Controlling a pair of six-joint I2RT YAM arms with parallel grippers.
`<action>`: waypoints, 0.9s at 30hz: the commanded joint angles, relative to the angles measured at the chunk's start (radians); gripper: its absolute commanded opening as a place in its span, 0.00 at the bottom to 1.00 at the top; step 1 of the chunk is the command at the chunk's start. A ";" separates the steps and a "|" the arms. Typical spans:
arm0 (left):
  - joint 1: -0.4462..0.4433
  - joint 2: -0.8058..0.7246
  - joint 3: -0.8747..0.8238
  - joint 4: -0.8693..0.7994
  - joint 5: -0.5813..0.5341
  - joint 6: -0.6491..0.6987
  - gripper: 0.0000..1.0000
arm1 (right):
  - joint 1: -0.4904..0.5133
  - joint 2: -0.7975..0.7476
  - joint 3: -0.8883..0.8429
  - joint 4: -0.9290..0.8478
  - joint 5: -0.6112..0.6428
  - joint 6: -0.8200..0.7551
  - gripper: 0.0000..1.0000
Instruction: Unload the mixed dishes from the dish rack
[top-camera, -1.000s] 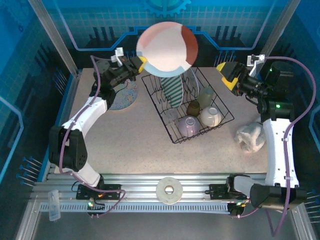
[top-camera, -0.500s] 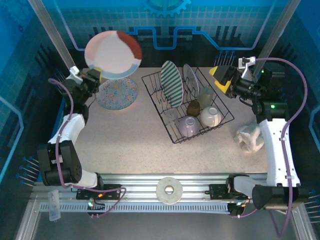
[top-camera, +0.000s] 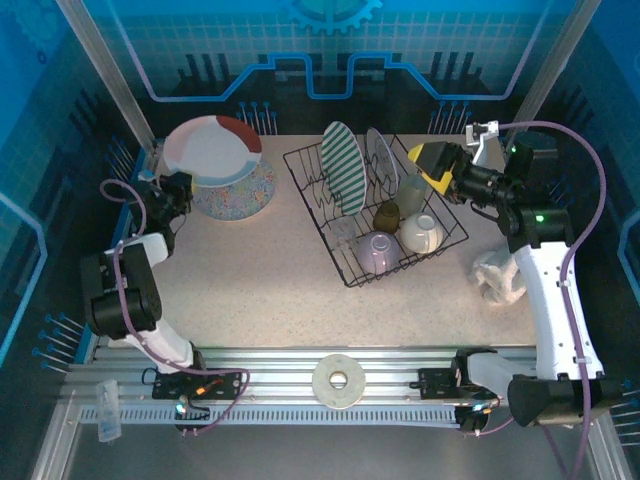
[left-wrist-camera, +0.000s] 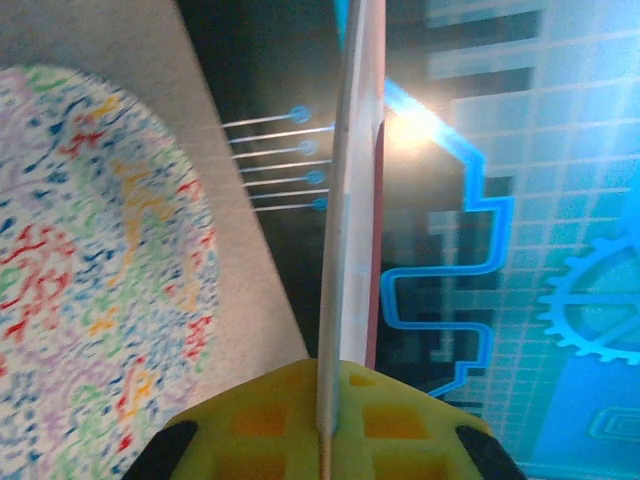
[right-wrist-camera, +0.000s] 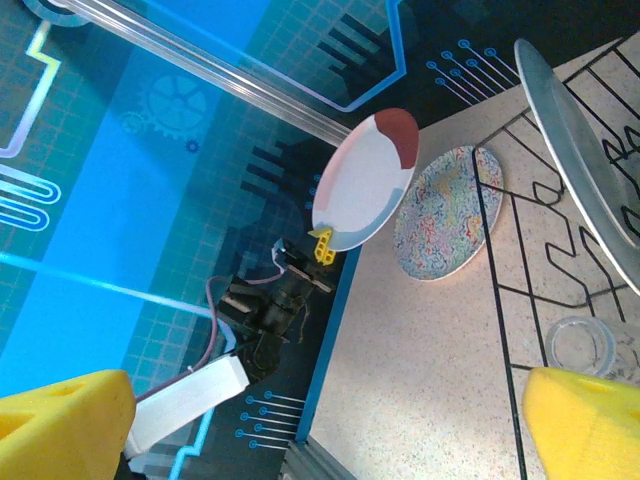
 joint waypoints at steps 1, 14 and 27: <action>0.005 0.034 -0.020 0.128 0.057 -0.002 0.00 | 0.016 -0.036 -0.021 -0.022 0.025 -0.017 1.00; 0.006 0.180 -0.057 0.189 0.111 0.013 0.00 | 0.085 -0.056 -0.073 -0.068 0.065 -0.038 1.00; -0.008 0.243 0.002 0.116 0.134 0.081 0.00 | 0.162 -0.058 -0.086 -0.212 0.167 -0.108 1.00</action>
